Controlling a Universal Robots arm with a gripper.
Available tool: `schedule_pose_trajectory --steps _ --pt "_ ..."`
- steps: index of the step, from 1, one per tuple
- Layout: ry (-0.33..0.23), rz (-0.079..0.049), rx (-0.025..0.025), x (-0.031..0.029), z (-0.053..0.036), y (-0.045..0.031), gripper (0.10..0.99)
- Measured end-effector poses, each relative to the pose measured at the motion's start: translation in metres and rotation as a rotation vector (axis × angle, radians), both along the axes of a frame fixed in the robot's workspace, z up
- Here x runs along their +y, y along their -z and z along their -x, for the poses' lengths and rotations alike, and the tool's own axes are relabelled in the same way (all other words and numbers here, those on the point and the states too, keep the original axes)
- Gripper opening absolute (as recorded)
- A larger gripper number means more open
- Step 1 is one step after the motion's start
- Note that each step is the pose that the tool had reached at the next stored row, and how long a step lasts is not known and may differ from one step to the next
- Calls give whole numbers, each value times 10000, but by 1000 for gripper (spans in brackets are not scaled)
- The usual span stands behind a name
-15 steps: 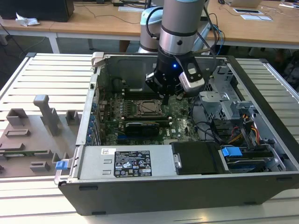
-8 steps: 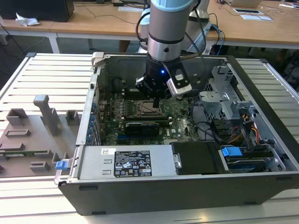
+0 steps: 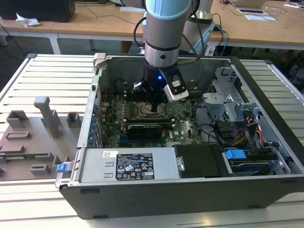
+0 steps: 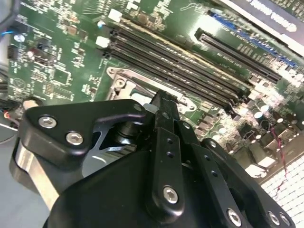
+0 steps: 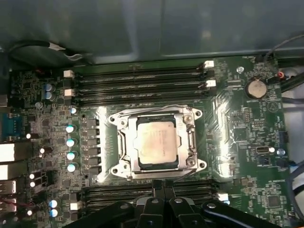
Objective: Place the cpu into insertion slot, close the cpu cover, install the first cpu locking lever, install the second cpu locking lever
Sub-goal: 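Install the second cpu locking lever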
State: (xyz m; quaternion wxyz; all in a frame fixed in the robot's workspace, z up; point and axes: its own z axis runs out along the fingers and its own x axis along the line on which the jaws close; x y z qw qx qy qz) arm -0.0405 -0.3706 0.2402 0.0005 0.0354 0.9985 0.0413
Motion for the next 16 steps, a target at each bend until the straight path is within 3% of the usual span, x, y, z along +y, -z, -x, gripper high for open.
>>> schedule_pose_trajectory --steps 8,16 --pt "-610 -40 -1 -26 203 256 106" --pt "-1173 -540 -14 -30 363 325 106"
